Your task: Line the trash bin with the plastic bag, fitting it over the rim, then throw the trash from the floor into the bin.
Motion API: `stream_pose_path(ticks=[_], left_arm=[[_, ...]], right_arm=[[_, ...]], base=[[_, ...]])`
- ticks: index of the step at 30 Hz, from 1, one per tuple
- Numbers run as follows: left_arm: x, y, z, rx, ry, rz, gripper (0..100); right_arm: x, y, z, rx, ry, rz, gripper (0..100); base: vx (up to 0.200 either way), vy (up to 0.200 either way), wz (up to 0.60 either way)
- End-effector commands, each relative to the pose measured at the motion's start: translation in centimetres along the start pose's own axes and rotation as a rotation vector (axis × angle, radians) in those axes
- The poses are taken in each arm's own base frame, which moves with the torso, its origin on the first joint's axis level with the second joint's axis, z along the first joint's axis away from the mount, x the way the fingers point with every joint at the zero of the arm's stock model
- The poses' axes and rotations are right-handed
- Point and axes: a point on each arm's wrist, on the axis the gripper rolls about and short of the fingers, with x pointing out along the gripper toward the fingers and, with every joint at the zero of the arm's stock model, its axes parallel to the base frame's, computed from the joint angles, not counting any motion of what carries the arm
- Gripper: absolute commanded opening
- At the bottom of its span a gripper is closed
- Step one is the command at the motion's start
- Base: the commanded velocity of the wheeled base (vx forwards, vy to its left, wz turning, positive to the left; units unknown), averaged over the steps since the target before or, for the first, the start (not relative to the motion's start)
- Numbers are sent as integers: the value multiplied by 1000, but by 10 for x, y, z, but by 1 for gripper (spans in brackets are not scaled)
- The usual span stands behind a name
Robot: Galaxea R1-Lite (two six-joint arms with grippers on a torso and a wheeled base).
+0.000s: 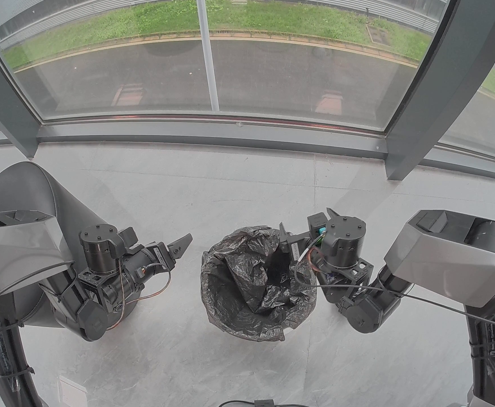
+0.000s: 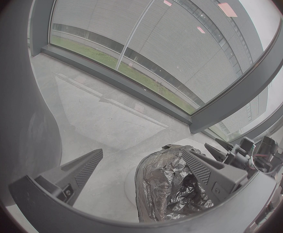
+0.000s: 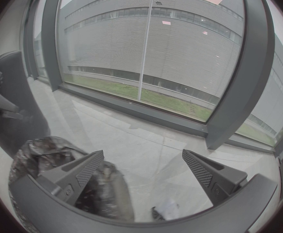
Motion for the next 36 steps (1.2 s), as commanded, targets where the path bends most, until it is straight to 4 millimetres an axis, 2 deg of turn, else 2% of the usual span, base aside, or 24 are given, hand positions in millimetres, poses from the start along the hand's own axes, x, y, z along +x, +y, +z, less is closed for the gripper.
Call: stream_pose_path(ticks=[1,8,12,16,24,30,36], left_arm=[[0,0,0,0,0,-1,100],[1,-1,-3,1,8,-4,100],[1,-1,-3,1,10,-3,100],[1,-1,-4,-3,11,-2,100],[2,-1,-5,-3,14,-2,100],[4,0,-9,-3,25,0,100],[5,1,-10,-3,28,1,100]], right_arm=[[-19,32,1,-13,-3,89,100],[-41,74,-8,-38,5,196,100],[-46,85,-12,-24,11,222,100],[-36,87,-21,-25,28,211,100],[1,79,-37,-25,54,146,100],[15,83,-39,-27,63,136,100],[20,90,-39,-33,71,144,100]], base=[[0,0,0],[0,0,0],[0,0,0],[0,0,0],[0,0,0],[0,0,0],[0,0,0]])
